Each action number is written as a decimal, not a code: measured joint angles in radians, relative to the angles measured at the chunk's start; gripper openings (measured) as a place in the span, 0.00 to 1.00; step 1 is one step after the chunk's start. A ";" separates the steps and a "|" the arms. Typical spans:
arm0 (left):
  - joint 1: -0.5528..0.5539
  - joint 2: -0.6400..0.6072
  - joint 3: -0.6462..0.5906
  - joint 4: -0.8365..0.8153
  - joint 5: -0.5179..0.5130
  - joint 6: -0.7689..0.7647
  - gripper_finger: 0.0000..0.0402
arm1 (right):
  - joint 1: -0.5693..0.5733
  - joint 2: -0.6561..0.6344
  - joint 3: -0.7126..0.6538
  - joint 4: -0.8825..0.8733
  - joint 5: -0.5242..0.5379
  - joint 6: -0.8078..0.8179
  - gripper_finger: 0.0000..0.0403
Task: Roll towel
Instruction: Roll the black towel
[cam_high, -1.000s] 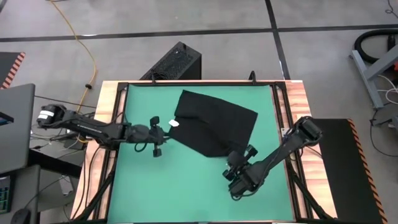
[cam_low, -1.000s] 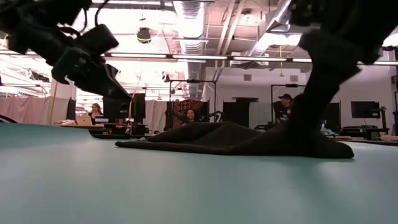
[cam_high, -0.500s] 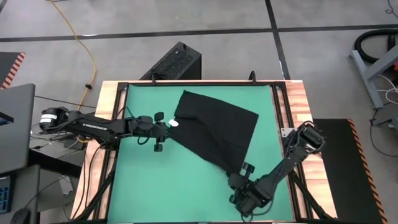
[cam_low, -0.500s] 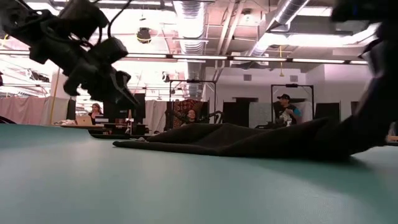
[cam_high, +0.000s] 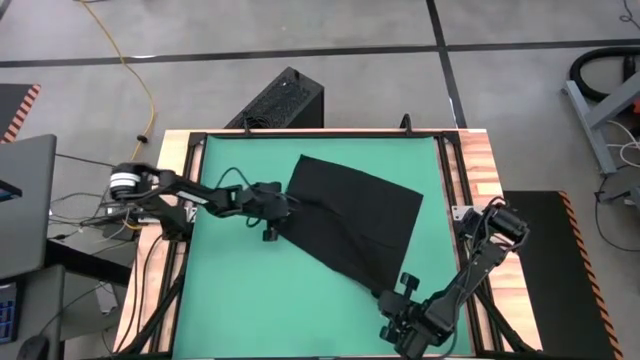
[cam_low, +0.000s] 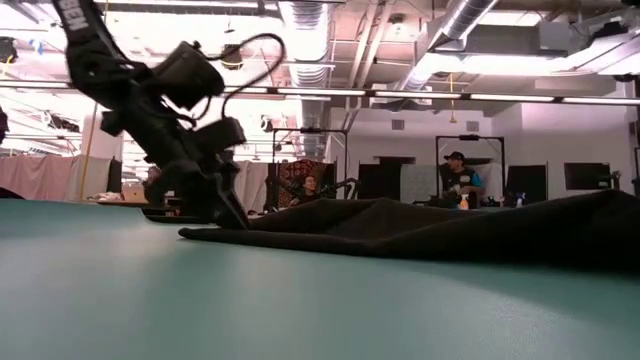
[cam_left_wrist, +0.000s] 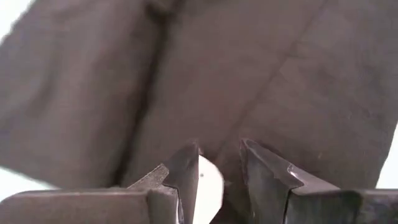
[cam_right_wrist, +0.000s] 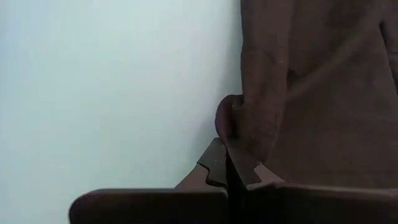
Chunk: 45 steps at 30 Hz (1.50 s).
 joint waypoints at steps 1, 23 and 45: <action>-0.002 0.020 0.016 -0.013 0.002 0.000 0.27 | -0.001 0.000 0.000 0.002 0.000 0.000 0.01; -0.058 -0.167 0.104 -0.451 -0.026 -0.193 0.02 | -0.002 0.000 0.000 0.011 0.006 -0.006 0.01; -0.444 -0.459 0.100 -0.699 -0.246 -0.539 0.00 | 0.000 0.000 0.000 0.099 0.005 -0.034 0.01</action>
